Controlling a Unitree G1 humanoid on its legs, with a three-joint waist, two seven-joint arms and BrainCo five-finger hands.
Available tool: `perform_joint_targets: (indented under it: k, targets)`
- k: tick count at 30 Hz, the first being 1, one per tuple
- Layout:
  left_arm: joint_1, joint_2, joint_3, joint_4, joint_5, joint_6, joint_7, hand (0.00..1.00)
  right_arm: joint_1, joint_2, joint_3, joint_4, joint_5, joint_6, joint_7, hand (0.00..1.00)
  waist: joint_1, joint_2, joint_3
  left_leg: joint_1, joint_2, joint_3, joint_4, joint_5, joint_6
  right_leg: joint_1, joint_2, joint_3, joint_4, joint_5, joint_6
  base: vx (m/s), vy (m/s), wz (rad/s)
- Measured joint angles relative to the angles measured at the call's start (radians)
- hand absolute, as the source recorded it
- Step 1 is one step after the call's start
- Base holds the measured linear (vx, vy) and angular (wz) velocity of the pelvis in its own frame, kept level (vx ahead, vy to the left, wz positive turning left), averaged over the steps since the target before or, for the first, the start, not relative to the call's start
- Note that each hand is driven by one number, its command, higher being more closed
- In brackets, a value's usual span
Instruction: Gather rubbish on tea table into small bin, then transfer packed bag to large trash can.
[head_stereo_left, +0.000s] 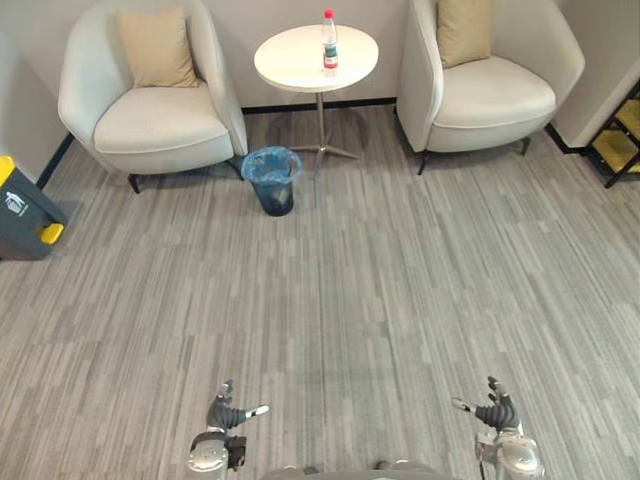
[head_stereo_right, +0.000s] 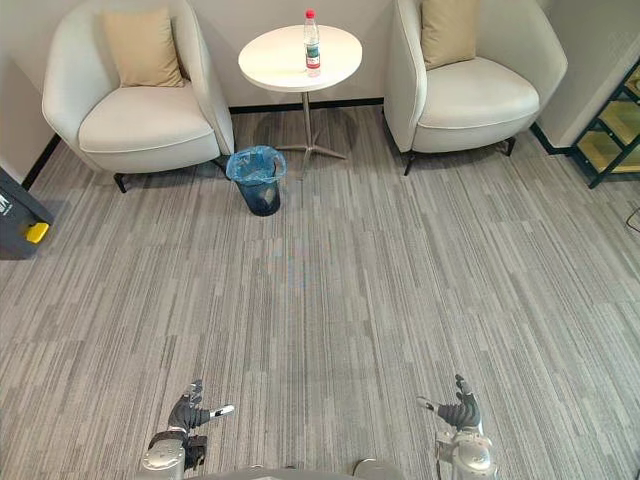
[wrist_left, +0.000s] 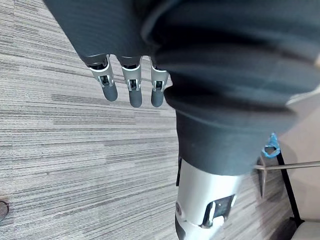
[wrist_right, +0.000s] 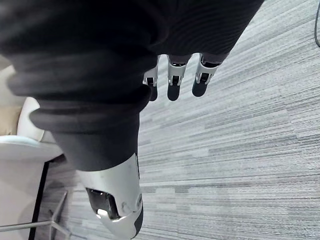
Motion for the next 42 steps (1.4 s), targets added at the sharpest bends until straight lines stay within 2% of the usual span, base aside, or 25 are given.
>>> perform_joint_targets:
  k: [3,6,10,11,13,14,15,16,17,18,19,21,23,26,30,31,32,33,34,35,36,37,39,40,42]
  targets:
    - [0.000,-0.007,-0.001,-0.037,-0.017,0.000,0.003,0.00,-0.032,-0.002,0.000,0.000,0.001,0.009,-0.004,0.00,0.001,0.008,0.017,-0.031,0.000,0.013,0.038,-0.038,0.011,-0.109,-0.030,0.008,0.177,-0.066,0.026,0.05,0.012,-0.27]
    - [-0.017,0.005,-0.025,-0.043,-0.023,0.002,0.022,0.00,-0.041,-0.002,0.020,0.000,0.001,0.031,-0.005,0.00,-0.003,0.012,0.049,0.042,-0.015,0.001,-0.012,-0.156,0.032,-0.331,-0.131,-0.055,0.683,-0.131,0.029,0.13,0.073,-0.08]
    - [-0.035,0.023,-0.031,-0.038,-0.038,0.017,0.041,0.00,-0.055,-0.017,0.051,0.002,0.006,0.036,-0.005,0.00,-0.013,-0.002,0.093,0.107,-0.009,-0.002,-0.049,-0.185,0.015,-0.455,-0.197,-0.133,0.687,-0.200,0.013,0.18,0.010,0.02]
    - [-0.055,0.023,-0.034,-0.037,-0.040,0.017,0.043,0.00,-0.070,-0.033,0.055,0.002,0.007,0.035,-0.007,0.00,-0.026,0.041,0.121,0.116,0.030,-0.014,-0.049,-0.186,0.005,-0.503,-0.180,-0.168,0.609,-0.191,0.009,0.34,-0.115,0.36]
    - [-0.092,0.028,-0.036,-0.027,-0.041,0.015,0.044,0.00,-0.083,-0.045,0.057,-0.001,0.007,0.035,-0.024,0.00,-0.048,0.043,0.131,0.120,0.062,-0.042,-0.051,-0.171,-0.023,-0.558,-0.150,-0.162,0.426,-0.102,0.007,0.41,-0.180,0.49]
    - [-0.106,0.034,-0.036,-0.023,-0.042,0.015,0.044,0.00,-0.080,-0.046,0.060,-0.003,0.007,0.034,-0.033,0.00,-0.061,0.030,0.136,0.147,0.064,-0.061,-0.059,-0.167,-0.053,-0.568,-0.143,-0.118,0.308,0.013,-0.013,0.50,-0.269,0.47]
    - [-0.119,0.023,-0.036,-0.014,-0.043,0.015,0.045,0.00,-0.076,-0.053,0.060,-0.003,0.007,0.036,-0.042,0.00,-0.065,0.037,0.139,0.170,0.087,-0.077,-0.060,-0.168,-0.074,-0.577,-0.133,-0.092,0.377,0.071,-0.073,0.52,-0.307,0.44]
    - [-0.124,0.023,-0.041,-0.013,-0.042,0.012,0.045,0.00,-0.080,-0.051,0.061,-0.006,0.007,0.036,-0.042,0.00,-0.060,0.037,0.138,0.164,0.096,-0.079,-0.042,-0.153,-0.101,-0.588,-0.141,-0.096,0.429,0.030,-0.077,0.52,-0.358,0.40]
    - [-0.137,0.021,-0.051,-0.010,-0.042,0.011,0.044,0.00,-0.079,-0.050,0.062,-0.036,0.006,0.036,-0.041,0.00,-0.066,0.032,0.139,0.120,0.117,-0.107,0.087,-0.139,-0.123,-0.586,-0.161,-0.109,0.503,-0.056,-0.085,0.61,-0.482,0.45]
    - [-0.134,0.015,-0.055,-0.011,-0.042,0.008,0.045,0.00,-0.088,-0.048,0.069,-0.044,0.006,0.031,-0.041,0.00,-0.068,0.034,0.141,0.002,0.199,-0.121,0.404,-0.070,-0.114,-0.521,-0.149,-0.138,0.516,-0.128,-0.102,0.51,-0.411,0.45]
    - [-0.132,0.013,-0.055,-0.011,-0.042,0.007,0.045,0.00,-0.089,-0.048,0.072,-0.044,0.006,0.030,-0.042,0.00,-0.067,0.036,0.142,-0.025,0.221,-0.121,0.472,-0.036,-0.097,-0.500,-0.139,-0.145,0.510,-0.139,-0.102,0.55,-0.422,0.21]
    - [-0.108,0.003,-0.056,-0.014,-0.045,0.006,0.044,0.00,-0.115,-0.045,0.101,-0.042,0.007,0.022,-0.043,0.00,-0.027,0.023,0.158,-0.201,0.319,-0.136,0.930,-0.044,-0.043,-0.316,-0.064,-0.146,0.405,-0.168,-0.119,0.48,-0.325,-0.30]
    - [-0.104,-0.002,-0.056,-0.014,-0.048,0.006,0.044,0.00,-0.125,-0.044,0.101,-0.042,0.009,0.006,-0.047,0.00,-0.011,0.009,0.168,-0.286,0.306,-0.112,0.988,-0.060,-0.020,-0.200,-0.041,-0.140,0.299,-0.168,-0.120,0.45,-0.210,-0.25]
    - [-0.089,-0.002,-0.050,-0.044,-0.059,-0.004,0.048,0.00,-0.129,-0.051,0.099,-0.039,0.020,0.004,-0.049,0.00,0.017,-0.003,0.171,-0.441,0.242,-0.033,0.795,-0.066,-0.010,-0.037,-0.009,-0.124,0.114,-0.152,-0.104,0.58,-0.162,-0.25]
    - [-0.082,-0.010,-0.040,-0.044,-0.058,-0.002,0.060,0.00,-0.149,-0.063,0.097,-0.027,0.030,0.008,-0.062,0.00,0.064,-0.003,0.171,-0.522,0.082,0.001,0.226,0.004,-0.034,0.108,0.000,-0.068,-0.046,-0.156,-0.050,0.64,0.019,-0.57]
    - [-0.068,-0.014,-0.036,-0.044,-0.058,-0.002,0.061,0.00,-0.150,-0.066,0.094,-0.022,0.032,0.011,-0.071,0.00,0.076,0.002,0.166,-0.529,0.046,-0.024,0.109,0.063,0.014,0.146,0.006,-0.048,-0.057,-0.180,-0.004,0.71,0.182,-0.73]
    - [-0.049,-0.014,-0.031,-0.043,-0.058,-0.002,0.061,0.00,-0.139,-0.062,0.098,-0.009,0.032,0.012,-0.071,0.00,0.092,0.015,0.148,-0.540,0.032,-0.079,0.154,0.139,0.134,0.182,0.010,-0.020,-0.035,-0.217,0.041,0.75,0.210,-0.80]
    - [-0.046,-0.012,-0.018,-0.040,-0.058,0.000,0.061,0.00,-0.145,-0.051,0.100,0.010,0.032,0.012,-0.070,0.00,0.101,-0.007,0.145,-0.552,0.026,-0.074,0.222,0.119,0.167,0.182,-0.008,-0.003,0.012,-0.239,0.066,0.76,0.212,-0.54]
    - [-0.046,-0.019,-0.009,-0.036,-0.058,0.001,0.062,0.00,-0.142,-0.037,0.096,0.024,0.032,0.016,-0.069,0.00,0.098,-0.044,0.126,-0.541,0.009,-0.067,0.287,0.033,0.161,0.096,-0.080,0.008,0.253,-0.259,0.099,0.76,0.190,0.02]
    - [-0.046,-0.018,-0.013,-0.029,-0.058,0.001,0.061,0.00,-0.125,-0.030,0.093,0.030,0.032,0.017,-0.064,0.00,0.078,-0.068,0.116,-0.500,-0.027,-0.071,0.305,-0.026,0.163,-0.017,-0.147,0.027,0.566,-0.198,0.167,0.90,0.192,0.49]
    - [-0.048,-0.011,-0.012,-0.021,-0.059,0.007,0.063,0.00,-0.124,-0.022,0.094,0.030,0.029,0.022,-0.060,0.00,0.061,-0.085,0.116,-0.427,-0.066,-0.087,0.302,-0.069,0.173,-0.101,-0.196,0.047,0.837,-0.180,0.186,0.75,0.139,0.53]
    - [-0.048,-0.010,-0.012,-0.020,-0.059,0.009,0.064,0.00,-0.123,-0.021,0.095,0.030,0.028,0.024,-0.060,0.00,0.054,-0.085,0.116,-0.406,-0.071,-0.090,0.299,-0.077,0.178,-0.119,-0.204,0.048,0.881,-0.183,0.178,0.73,0.085,0.48]
    - [-0.047,-0.007,-0.014,-0.022,-0.061,0.015,0.069,0.00,-0.123,-0.018,0.107,0.035,0.025,0.026,-0.059,0.00,0.046,-0.069,0.119,-0.242,-0.087,-0.122,0.228,-0.099,0.180,-0.207,-0.225,0.002,0.988,-0.205,0.074,0.65,0.051,0.27]
    - [-0.050,-0.007,-0.017,-0.027,-0.067,0.012,0.073,0.00,-0.122,-0.020,0.119,0.030,0.023,0.025,-0.059,0.00,0.043,-0.051,0.116,-0.161,-0.085,-0.156,0.170,-0.099,0.179,-0.256,-0.222,-0.049,0.935,-0.216,0.022,0.58,0.024,0.39]
    - [-0.085,-0.013,-0.017,-0.025,-0.068,0.012,0.082,0.00,-0.123,-0.025,0.124,0.025,0.021,0.025,-0.059,0.00,0.016,-0.021,0.128,-0.073,-0.058,-0.216,0.124,-0.098,0.178,-0.343,-0.171,-0.065,0.664,-0.227,0.000,0.60,-0.055,0.78]
